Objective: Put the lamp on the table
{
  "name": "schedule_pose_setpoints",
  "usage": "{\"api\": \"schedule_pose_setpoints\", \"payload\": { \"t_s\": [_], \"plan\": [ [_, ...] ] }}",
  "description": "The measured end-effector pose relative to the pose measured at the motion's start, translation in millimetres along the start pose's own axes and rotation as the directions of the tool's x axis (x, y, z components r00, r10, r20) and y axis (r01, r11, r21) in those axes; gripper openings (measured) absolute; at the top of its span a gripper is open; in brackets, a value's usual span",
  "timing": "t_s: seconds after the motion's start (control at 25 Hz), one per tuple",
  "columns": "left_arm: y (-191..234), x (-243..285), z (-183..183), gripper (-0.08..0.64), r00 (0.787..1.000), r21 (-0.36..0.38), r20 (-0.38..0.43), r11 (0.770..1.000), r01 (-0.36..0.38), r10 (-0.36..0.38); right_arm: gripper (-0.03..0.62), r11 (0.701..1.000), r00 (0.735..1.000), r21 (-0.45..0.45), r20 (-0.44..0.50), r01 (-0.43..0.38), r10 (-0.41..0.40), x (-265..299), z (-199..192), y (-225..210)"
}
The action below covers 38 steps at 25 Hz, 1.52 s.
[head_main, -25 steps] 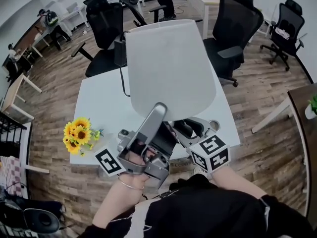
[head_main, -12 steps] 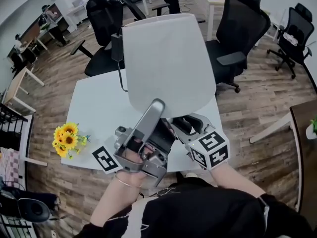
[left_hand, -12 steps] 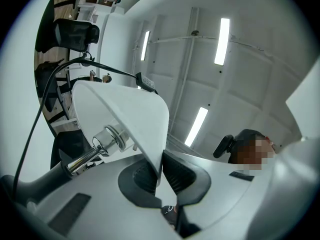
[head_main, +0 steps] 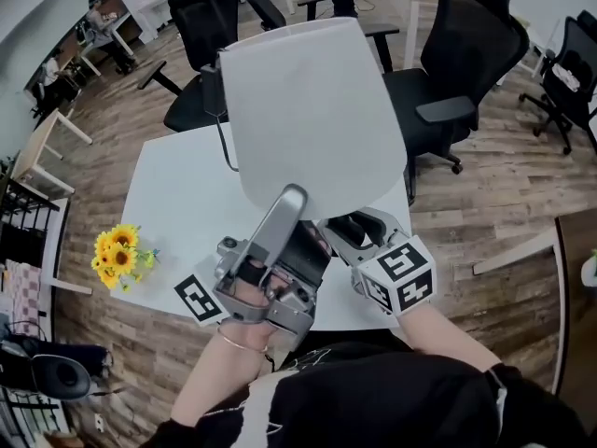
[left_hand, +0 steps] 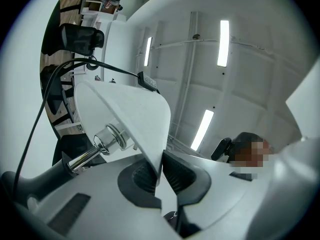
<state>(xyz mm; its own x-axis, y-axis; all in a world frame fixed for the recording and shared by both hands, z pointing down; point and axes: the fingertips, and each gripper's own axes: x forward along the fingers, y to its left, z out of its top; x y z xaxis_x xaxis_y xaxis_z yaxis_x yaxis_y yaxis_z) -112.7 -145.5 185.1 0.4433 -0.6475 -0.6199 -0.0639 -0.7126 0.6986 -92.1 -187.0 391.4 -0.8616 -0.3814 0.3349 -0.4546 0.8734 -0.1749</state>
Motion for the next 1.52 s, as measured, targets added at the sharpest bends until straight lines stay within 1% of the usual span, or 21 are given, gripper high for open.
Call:
{"api": "schedule_pose_setpoints", "payload": {
  "t_s": [0.28,0.68,0.84,1.04,1.32,1.52],
  "plan": [
    [27.5,2.2,0.5,0.015,1.000,-0.026,0.000,0.999,-0.025,0.025,0.213,0.999,1.000,0.043,-0.027,0.000,0.002,9.4,-11.9,-13.2],
    [68.9,17.9,1.6,0.015,0.997,-0.091,-0.076,0.995,-0.035,0.028,0.213,0.994,0.997,0.088,-0.046,0.071,-0.067,26.3,-23.4,-50.1],
    [87.0,22.2,7.7,0.015,0.996,-0.121,-0.083,0.992,-0.034,0.024,0.213,0.990,0.994,0.105,-0.058,0.096,-0.090,34.9,-25.8,-64.7],
    [107.7,25.9,10.2,0.015,0.996,-0.161,-0.091,0.986,-0.038,0.024,0.216,0.980,0.991,0.154,-0.082,0.122,-0.110,41.4,-33.8,-81.6],
    [127.3,29.4,8.0,0.015,0.993,-0.188,-0.115,0.981,-0.056,0.035,0.216,0.977,0.987,0.155,-0.099,0.143,-0.129,48.9,-40.7,-96.8],
    [136.4,30.1,10.6,0.015,0.991,-0.192,-0.119,0.979,-0.074,0.052,0.215,0.977,0.986,0.162,-0.110,0.139,-0.122,54.6,-44.2,-99.1]
  ]
}}
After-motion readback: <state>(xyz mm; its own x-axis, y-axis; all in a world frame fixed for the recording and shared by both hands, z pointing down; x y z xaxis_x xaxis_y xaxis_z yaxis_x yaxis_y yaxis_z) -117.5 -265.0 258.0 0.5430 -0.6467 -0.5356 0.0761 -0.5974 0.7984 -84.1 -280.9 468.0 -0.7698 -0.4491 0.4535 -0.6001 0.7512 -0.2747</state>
